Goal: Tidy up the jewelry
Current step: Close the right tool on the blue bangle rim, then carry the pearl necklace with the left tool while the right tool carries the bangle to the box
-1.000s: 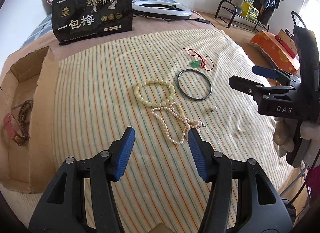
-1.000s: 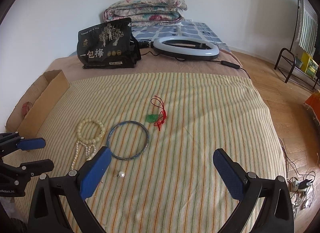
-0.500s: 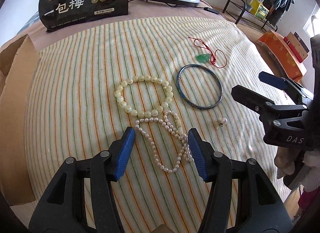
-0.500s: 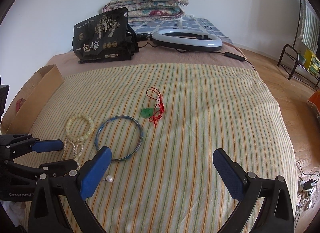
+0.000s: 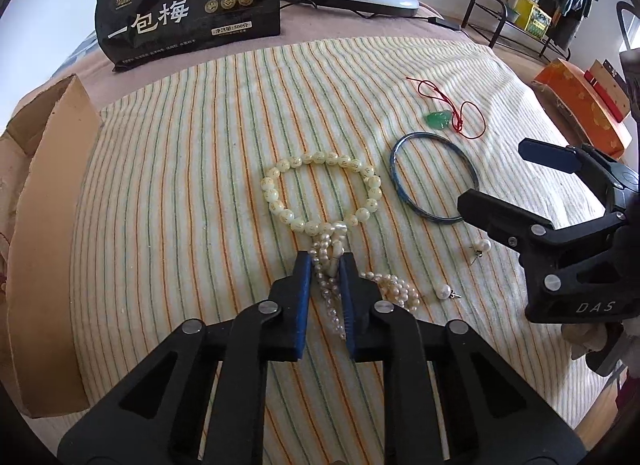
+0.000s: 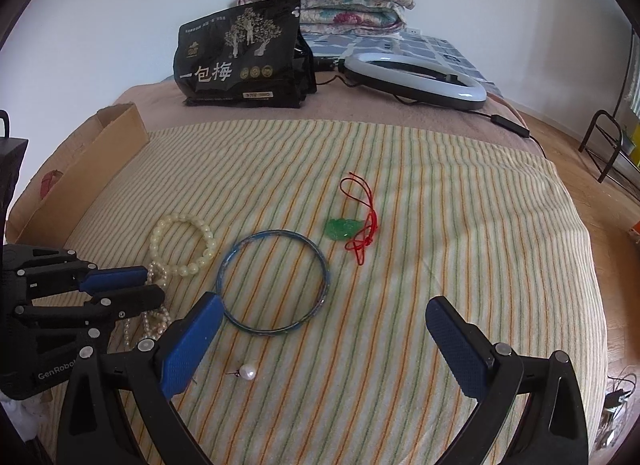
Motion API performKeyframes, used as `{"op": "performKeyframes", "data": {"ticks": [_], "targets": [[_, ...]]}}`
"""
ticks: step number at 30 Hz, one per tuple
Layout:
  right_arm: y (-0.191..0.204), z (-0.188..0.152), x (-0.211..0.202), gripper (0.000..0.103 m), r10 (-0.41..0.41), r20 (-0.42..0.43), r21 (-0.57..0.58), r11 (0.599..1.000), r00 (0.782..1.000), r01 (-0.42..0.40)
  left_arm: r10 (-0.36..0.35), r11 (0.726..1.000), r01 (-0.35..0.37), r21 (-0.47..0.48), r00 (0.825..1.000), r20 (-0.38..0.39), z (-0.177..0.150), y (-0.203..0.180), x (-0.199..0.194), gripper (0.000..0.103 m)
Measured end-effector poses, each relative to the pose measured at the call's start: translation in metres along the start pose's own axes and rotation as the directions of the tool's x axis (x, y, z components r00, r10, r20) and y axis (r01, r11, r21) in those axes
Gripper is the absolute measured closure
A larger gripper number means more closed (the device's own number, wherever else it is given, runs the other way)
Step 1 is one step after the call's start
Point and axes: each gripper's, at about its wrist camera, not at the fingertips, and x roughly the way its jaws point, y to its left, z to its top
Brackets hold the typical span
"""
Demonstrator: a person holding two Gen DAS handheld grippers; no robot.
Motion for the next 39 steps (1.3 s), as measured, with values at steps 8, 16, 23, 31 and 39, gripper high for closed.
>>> {"op": "performKeyframes", "data": {"ticks": [8, 16, 23, 31, 39], "targets": [[0.017, 0.005, 0.025, 0.007, 0.004, -0.055, -0.049, 0.999, 0.998, -0.006, -0.013, 0.999, 0.013, -0.029, 1.000, 0.011, -0.006, 0.015, -0.006, 0.094], [0.023, 0.008, 0.028, 0.029, -0.001, -0.056, -0.064, 0.998, 0.998, -0.003, -0.040, 0.997, 0.042, -0.059, 0.999, 0.029, -0.008, 0.021, -0.008, 0.097], [0.023, 0.008, 0.021, 0.029, 0.014, -0.044, -0.043, 0.999, 0.999, -0.016, -0.061, 0.993, 0.066, -0.095, 0.997, 0.055, -0.009, 0.030, -0.020, 0.098], [0.022, 0.007, -0.003, 0.029, 0.019, -0.007, -0.024, 1.000, 1.000, -0.019, -0.065, 0.992, 0.075, -0.102, 0.993, 0.100, -0.007, 0.038, -0.045, 0.099], [0.025, 0.013, -0.044, 0.029, 0.012, 0.047, -0.020, 1.000, 0.999, -0.011, -0.069, 0.992, 0.083, -0.095, 0.986, 0.149, -0.008, 0.039, -0.081, 0.099]]}}
